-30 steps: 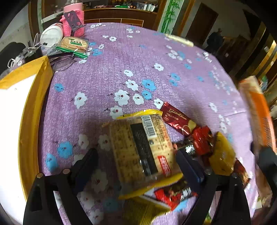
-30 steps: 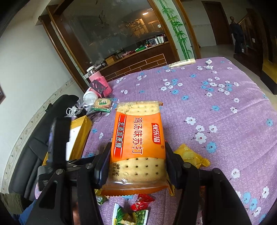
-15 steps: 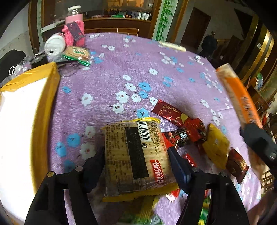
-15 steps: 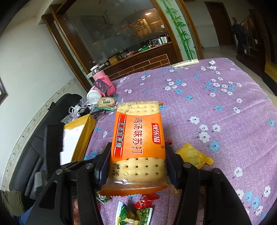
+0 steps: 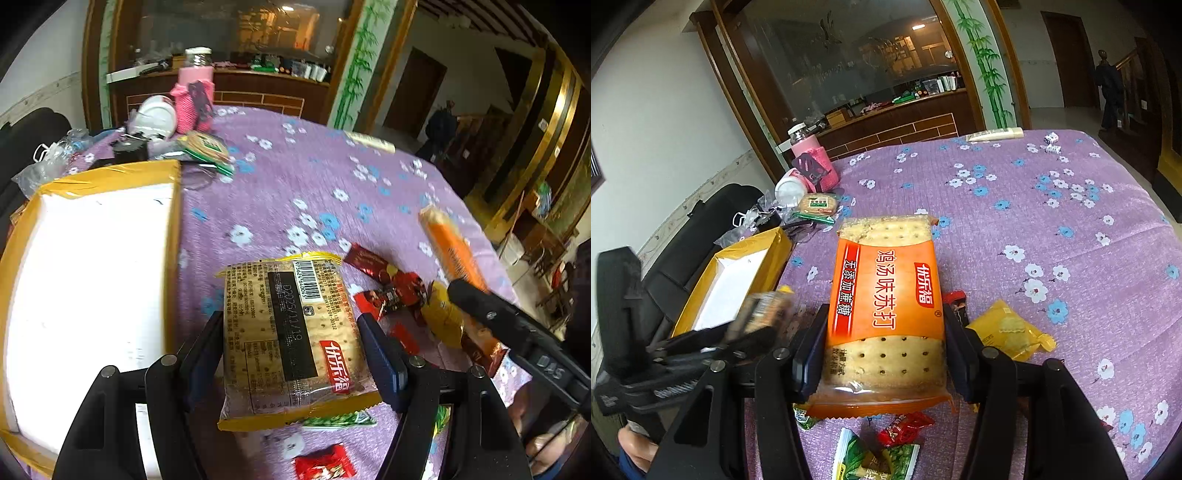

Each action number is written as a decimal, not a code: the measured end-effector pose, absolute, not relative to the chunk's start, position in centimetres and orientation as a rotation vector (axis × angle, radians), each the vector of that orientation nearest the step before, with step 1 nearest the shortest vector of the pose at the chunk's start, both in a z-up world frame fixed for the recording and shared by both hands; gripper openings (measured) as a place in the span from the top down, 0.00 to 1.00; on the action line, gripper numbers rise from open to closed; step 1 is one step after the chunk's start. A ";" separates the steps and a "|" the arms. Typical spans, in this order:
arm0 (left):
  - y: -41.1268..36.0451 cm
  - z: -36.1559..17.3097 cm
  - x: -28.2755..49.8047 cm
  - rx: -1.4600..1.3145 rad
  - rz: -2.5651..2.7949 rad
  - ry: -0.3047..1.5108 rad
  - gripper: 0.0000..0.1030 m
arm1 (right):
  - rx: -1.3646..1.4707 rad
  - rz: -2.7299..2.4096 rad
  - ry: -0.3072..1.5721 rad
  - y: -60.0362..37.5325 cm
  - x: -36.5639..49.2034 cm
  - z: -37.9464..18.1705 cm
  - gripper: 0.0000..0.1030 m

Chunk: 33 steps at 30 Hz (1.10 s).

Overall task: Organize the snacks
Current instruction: 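Lower both packets into the white box lid and open both grippers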

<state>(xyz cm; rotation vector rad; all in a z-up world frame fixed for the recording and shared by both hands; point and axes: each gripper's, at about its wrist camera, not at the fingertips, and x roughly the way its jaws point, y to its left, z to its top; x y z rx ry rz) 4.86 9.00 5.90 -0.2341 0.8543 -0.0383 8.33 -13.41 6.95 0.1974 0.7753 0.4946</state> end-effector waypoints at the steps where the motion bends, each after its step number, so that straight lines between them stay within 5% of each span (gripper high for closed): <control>1: 9.5 6.1 4.5 -0.243 -0.037 0.847 0.27 | 0.199 0.491 0.782 -13.4 8.4 6.9 0.47; 33: 25.1 6.3 -0.4 -0.446 0.127 0.761 0.27 | 0.127 0.738 0.862 1.6 4.0 10.1 0.46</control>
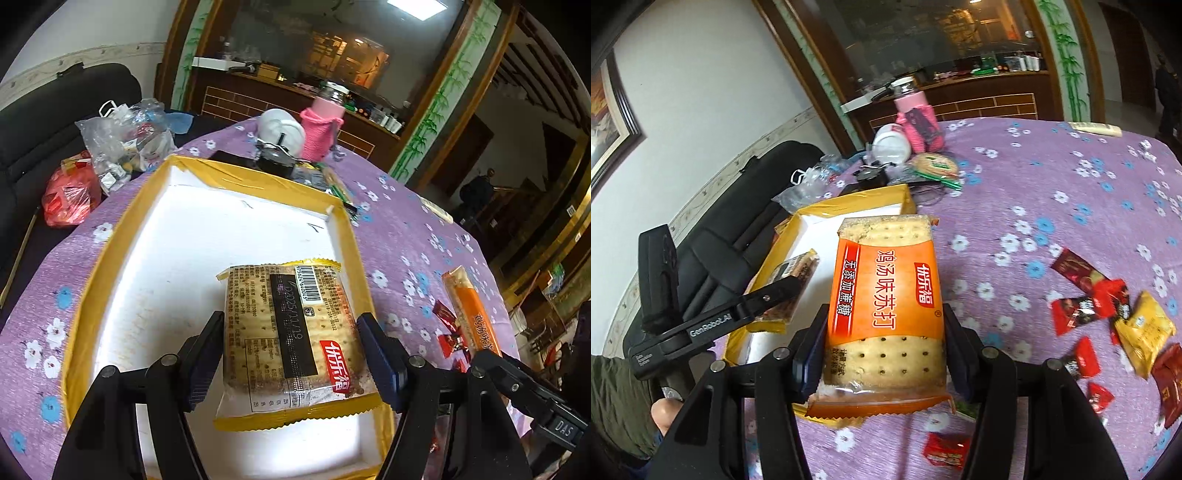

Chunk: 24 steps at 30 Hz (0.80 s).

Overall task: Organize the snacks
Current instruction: 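Lower both packets into the white box lid and open both grippers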

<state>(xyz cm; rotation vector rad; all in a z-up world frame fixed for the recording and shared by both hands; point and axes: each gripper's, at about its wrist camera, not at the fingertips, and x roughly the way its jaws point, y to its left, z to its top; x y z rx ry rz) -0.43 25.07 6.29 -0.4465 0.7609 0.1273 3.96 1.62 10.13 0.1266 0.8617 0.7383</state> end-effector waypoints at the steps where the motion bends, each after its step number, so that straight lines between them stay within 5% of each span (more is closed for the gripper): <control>1: 25.4 6.4 -0.4 -0.443 0.133 0.758 0.27 | 0.126 0.744 0.866 2.0 4.0 10.3 0.46; 5: 27.2 6.9 -0.4 -0.433 0.155 0.749 0.36 | 0.119 0.768 0.885 4.0 4.5 10.7 0.46; 24: 30.7 4.3 -0.1 -0.404 0.135 0.857 0.36 | -0.009 0.740 1.014 14.1 8.0 6.7 0.46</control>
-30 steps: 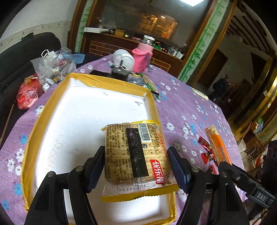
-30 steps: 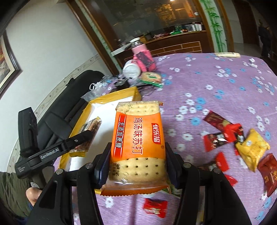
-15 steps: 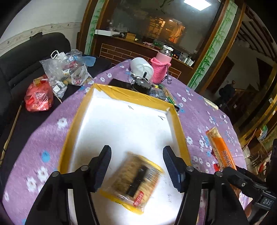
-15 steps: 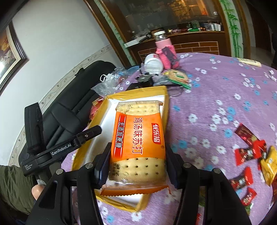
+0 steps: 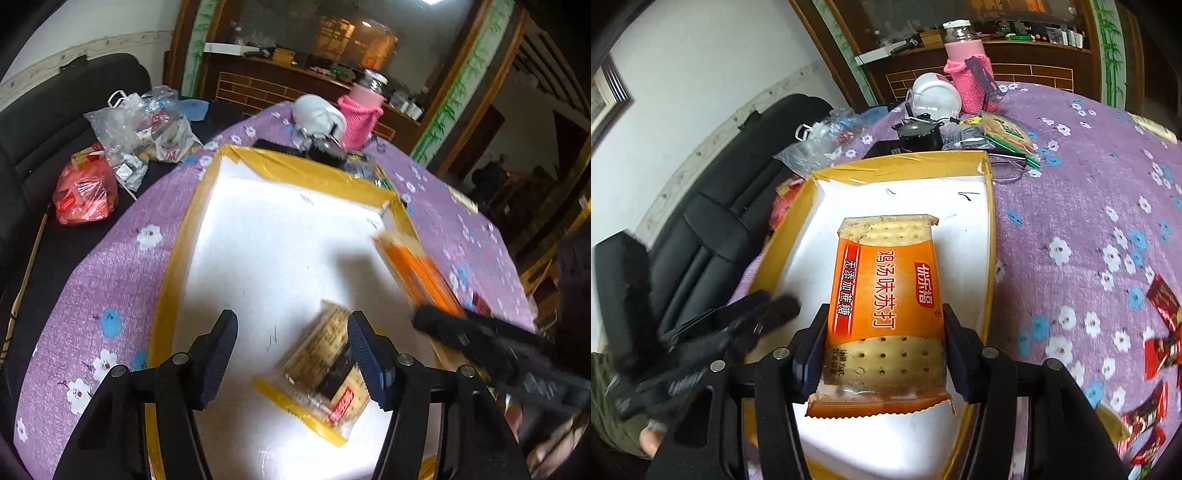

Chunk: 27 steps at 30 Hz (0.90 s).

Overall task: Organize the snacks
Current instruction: 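Lower both packets into the white box lid and open both grippers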

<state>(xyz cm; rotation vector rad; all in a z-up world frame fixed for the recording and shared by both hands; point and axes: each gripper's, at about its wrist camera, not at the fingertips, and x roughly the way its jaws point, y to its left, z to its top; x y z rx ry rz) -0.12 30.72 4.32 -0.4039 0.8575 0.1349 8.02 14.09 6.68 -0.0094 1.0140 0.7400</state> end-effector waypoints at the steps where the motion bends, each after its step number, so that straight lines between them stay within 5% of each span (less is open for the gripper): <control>1: 30.3 4.2 -0.2 -0.383 0.127 0.867 0.36 | -0.019 0.730 1.016 14.4 8.3 6.4 0.46; 18: 24.1 2.8 1.4 0.056 0.244 0.930 0.27 | -0.077 0.679 1.058 17.0 11.6 4.4 0.46; 27: 27.1 4.8 2.1 -0.139 0.045 0.969 0.25 | -0.068 0.685 1.067 17.1 12.2 4.3 0.46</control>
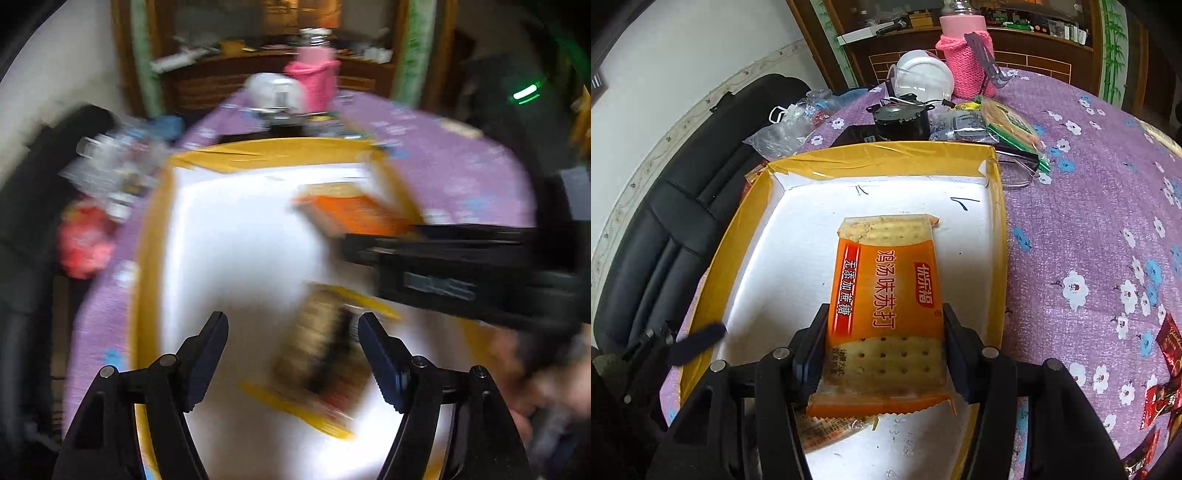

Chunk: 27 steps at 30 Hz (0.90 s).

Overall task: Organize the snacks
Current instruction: 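Lower both packets into the white box lid and open both grippers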

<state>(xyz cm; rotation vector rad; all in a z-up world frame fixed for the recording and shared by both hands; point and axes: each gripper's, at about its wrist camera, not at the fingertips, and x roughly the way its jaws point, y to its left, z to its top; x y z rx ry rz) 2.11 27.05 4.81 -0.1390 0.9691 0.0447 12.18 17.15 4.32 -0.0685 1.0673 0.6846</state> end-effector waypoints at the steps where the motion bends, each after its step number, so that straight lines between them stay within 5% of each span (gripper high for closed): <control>1: 27.0 5.0 1.6 -0.147 0.005 0.969 0.25 | -0.064 0.688 1.070 17.1 12.2 4.3 0.46; 4: 26.3 4.5 0.8 -0.092 -0.050 0.997 0.12 | -0.055 0.697 1.076 17.0 12.2 4.3 0.46; 11: 24.4 1.5 1.8 0.094 0.072 1.075 0.10 | -0.068 0.689 1.076 17.5 12.2 4.2 0.46; 27: 30.9 1.1 8.8 -0.124 0.366 1.117 0.10 | -0.094 0.624 1.064 18.7 13.1 3.9 0.46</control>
